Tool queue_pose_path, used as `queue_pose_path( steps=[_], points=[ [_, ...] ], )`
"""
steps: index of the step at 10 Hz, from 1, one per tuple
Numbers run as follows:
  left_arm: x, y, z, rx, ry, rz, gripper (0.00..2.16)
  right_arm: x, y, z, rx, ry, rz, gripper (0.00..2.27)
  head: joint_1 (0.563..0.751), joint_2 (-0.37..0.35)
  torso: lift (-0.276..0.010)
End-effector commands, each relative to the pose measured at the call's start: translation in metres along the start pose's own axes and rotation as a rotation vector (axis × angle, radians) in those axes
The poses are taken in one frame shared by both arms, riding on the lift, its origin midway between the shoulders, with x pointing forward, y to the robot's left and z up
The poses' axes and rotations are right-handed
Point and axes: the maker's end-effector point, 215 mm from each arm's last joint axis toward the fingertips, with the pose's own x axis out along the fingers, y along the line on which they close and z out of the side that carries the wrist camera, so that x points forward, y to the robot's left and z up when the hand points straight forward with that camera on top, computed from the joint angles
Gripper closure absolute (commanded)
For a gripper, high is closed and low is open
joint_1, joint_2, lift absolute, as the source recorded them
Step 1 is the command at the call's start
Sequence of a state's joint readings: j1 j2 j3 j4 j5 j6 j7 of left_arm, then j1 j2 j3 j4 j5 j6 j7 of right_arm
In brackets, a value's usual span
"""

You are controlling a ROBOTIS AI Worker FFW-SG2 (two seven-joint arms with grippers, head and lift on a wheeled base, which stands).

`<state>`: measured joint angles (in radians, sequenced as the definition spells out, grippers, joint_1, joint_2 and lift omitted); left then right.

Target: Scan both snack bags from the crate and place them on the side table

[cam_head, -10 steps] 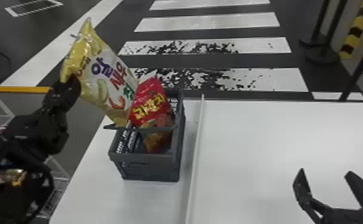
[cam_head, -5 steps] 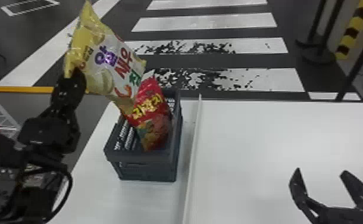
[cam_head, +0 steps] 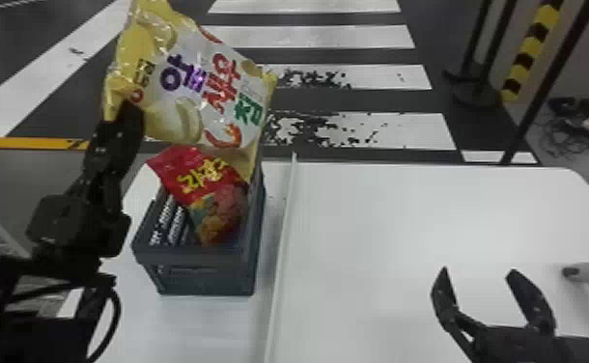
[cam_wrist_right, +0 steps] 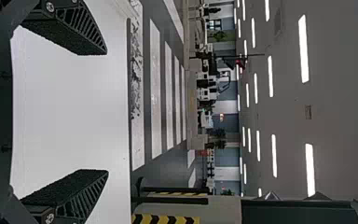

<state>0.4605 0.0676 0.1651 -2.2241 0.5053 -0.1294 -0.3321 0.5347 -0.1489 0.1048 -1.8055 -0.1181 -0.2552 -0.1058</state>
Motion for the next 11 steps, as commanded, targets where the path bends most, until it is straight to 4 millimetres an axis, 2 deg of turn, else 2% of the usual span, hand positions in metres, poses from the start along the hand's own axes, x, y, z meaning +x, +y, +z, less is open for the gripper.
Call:
queue_pose_path(
  steps=[1, 4, 6, 7, 9, 11],
  points=[
    [-0.005, -0.005, -0.023, -0.139, 0.007, -0.012, 2.14, 0.001, -0.004, 0.002, 0.001, -0.003, -0.007, 0.08, 0.695, 0.055, -0.095],
    [-0.004, -0.026, -0.097, -0.260, 0.105, -0.057, 2.14, 0.004, -0.019, 0.004, -0.005, -0.007, -0.032, 0.08, 0.695, 0.006, -0.095],
    [-0.002, -0.055, -0.160, -0.340, 0.193, -0.098, 2.14, 0.005, -0.037, 0.008, -0.009, -0.017, -0.063, 0.08, 0.695, -0.060, -0.095],
    [0.000, -0.074, -0.184, -0.378, 0.225, -0.120, 2.14, 0.005, -0.044, 0.011, -0.011, -0.021, -0.074, 0.08, 0.695, -0.107, -0.095],
    [0.005, -0.115, -0.221, -0.431, 0.281, -0.168, 2.14, 0.006, -0.049, 0.014, -0.008, -0.026, -0.085, 0.08, 0.695, -0.173, -0.095],
    [0.003, -0.145, -0.251, -0.455, 0.339, -0.202, 2.14, 0.005, -0.051, 0.017, -0.010, -0.031, -0.088, 0.08, 0.695, -0.243, -0.095]
  ],
)
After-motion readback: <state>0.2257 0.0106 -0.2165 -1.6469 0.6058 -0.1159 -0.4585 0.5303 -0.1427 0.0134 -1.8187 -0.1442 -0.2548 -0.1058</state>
